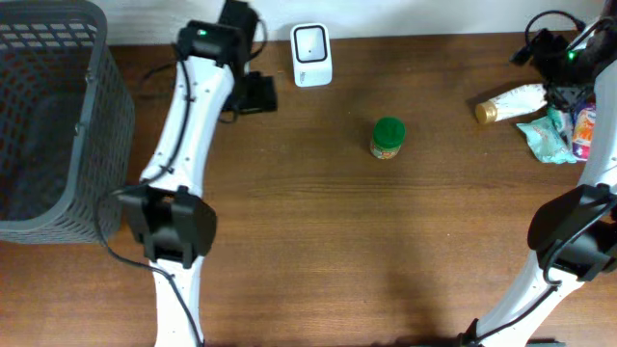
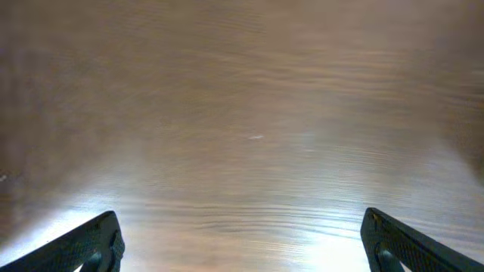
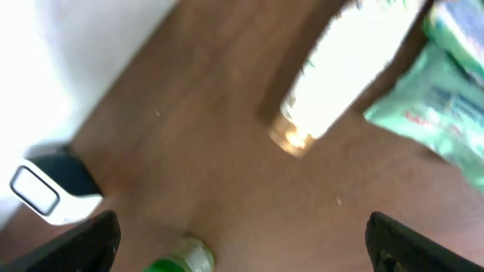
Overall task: Scan the item barcode
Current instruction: 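Set the jar down near the scanner and raise the left arm, then reach the right gripper down over the green-lidded jar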
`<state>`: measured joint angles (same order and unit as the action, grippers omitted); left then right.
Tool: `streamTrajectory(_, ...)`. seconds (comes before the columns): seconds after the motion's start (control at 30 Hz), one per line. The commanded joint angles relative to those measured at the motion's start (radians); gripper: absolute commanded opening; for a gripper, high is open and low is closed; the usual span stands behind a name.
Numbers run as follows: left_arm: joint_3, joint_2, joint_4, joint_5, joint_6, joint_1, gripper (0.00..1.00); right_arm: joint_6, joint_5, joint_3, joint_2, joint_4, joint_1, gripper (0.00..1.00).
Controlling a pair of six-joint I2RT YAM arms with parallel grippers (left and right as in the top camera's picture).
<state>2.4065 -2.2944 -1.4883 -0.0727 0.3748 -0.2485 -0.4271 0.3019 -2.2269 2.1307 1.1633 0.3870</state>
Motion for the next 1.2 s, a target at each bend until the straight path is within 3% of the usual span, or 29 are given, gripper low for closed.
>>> streamTrajectory(0.0,-0.11,0.001,0.019,-0.029,0.022,0.051,0.99,-0.026,0.096,0.0,0.003,0.044,-0.007,0.99)
streamTrajectory(0.07,-0.163,0.001,0.043,-0.029,0.021,0.08,0.99,0.044,0.191,0.012,0.006,0.097,-0.033,0.99)
streamTrajectory(0.23,-0.193,0.001,0.093,-0.029,0.022,0.088,0.99,0.109,0.139,0.087,0.014,0.167,-0.218,1.0)
streamTrajectory(0.47,-0.193,0.001,0.093,-0.029,0.021,0.088,0.99,-0.039,-0.227,0.261,0.024,0.097,-0.497,0.99)
streamTrajectory(0.7,-0.193,0.001,0.093,-0.029,0.021,0.088,0.99,-0.28,-0.189,0.39,0.024,-0.093,-0.52,0.99)
streamTrajectory(0.87,-0.193,0.001,0.093,-0.029,0.021,0.088,0.99,-0.289,-0.123,0.394,0.025,-0.214,-0.525,0.99)
streamTrajectory(1.17,-0.193,0.001,0.093,-0.029,0.021,0.088,0.99,-0.318,-0.18,0.394,0.089,-0.151,-0.544,0.99)
